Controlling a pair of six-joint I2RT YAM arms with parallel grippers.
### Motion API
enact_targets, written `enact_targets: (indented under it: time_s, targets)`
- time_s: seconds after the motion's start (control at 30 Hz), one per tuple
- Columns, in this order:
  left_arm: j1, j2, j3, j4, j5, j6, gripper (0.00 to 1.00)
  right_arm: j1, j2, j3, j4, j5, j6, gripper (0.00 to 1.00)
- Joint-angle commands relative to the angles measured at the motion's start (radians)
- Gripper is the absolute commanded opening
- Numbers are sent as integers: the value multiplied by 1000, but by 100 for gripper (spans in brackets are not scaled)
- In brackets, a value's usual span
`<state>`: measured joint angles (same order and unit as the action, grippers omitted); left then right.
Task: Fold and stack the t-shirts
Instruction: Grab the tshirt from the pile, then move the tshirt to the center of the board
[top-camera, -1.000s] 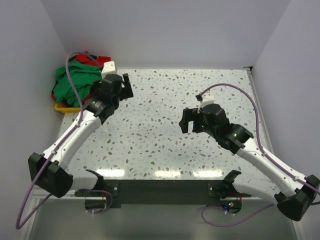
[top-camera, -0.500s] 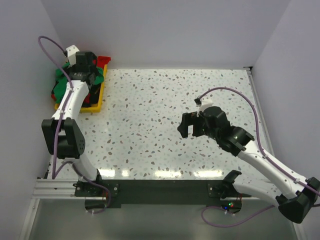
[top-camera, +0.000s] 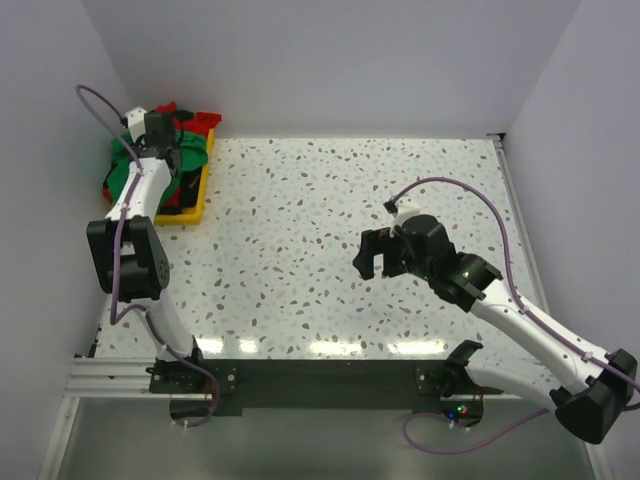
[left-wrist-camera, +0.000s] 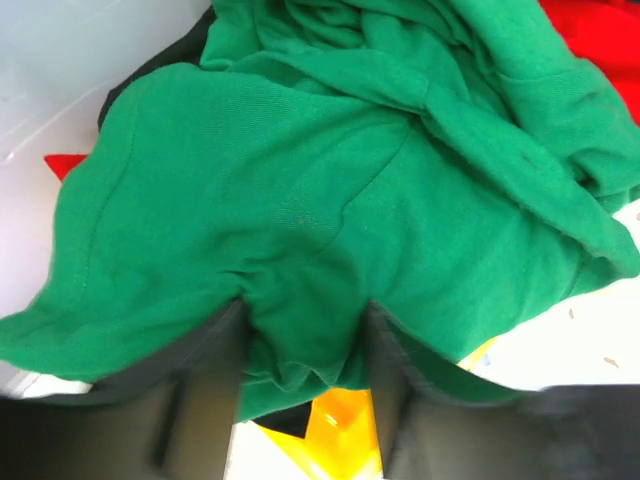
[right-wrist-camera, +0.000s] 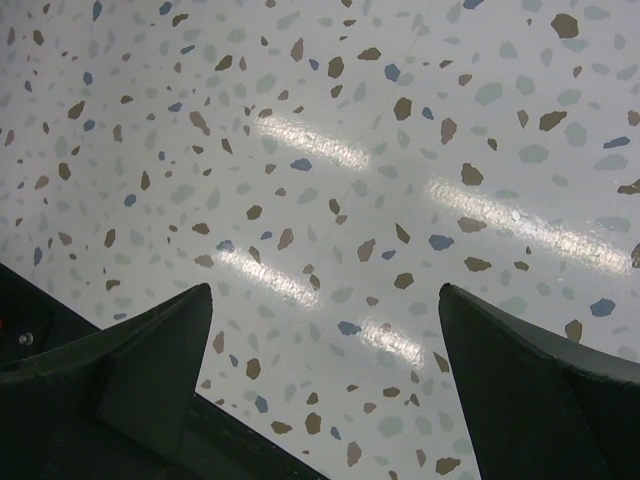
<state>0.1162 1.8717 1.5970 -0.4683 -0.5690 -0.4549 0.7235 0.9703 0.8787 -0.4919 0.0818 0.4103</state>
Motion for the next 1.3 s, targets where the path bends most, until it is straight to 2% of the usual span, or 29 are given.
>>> enact_targets:
  time_s: [0.0, 0.17, 0.37, 0.43, 0.53, 0.57, 0.73, 0.77, 0.87, 1.0, 1.17, 1.27]
  targets:
    - [20, -22, 41, 16, 9, -4, 48, -1, 4, -1, 42, -16, -7, 99]
    - [23, -60, 55, 20, 34, 16, 14, 1, 5, 2, 47, -22, 1, 99]
    - [23, -147, 81, 29, 92, 41, 0, -1, 2, 17, 44, -28, 2, 99]
    - [23, -189, 81, 51, 118, 53, 0, -1, 4, 25, 46, -28, 4, 99]
    - [23, -249, 75, 117, 236, 87, 0, 1, 13, 45, 38, -28, 2, 99]
    - [23, -267, 67, 144, 318, 94, 0, -1, 15, 54, 38, -28, -2, 99]
    - [20, -393, 34, 315, 544, 90, 0, -1, 31, 129, 16, -8, -11, 99]
    - [19, -404, 40, 332, 634, 85, 0, -1, 34, 143, 12, -4, -16, 99]
    - [-18, -447, 72, 375, 728, 93, 0, 1, 38, 186, 0, -2, -19, 99]
    - [-171, -512, 118, 393, 742, 156, 0, 1, 30, 229, -4, -1, -24, 99]
    - [-243, -583, 83, 436, 846, 78, 1, 1, 19, 255, -11, 6, -24, 99]
    - [-340, -650, 8, 503, 853, 51, 2, 1, 2, 259, -14, 21, -27, 99]
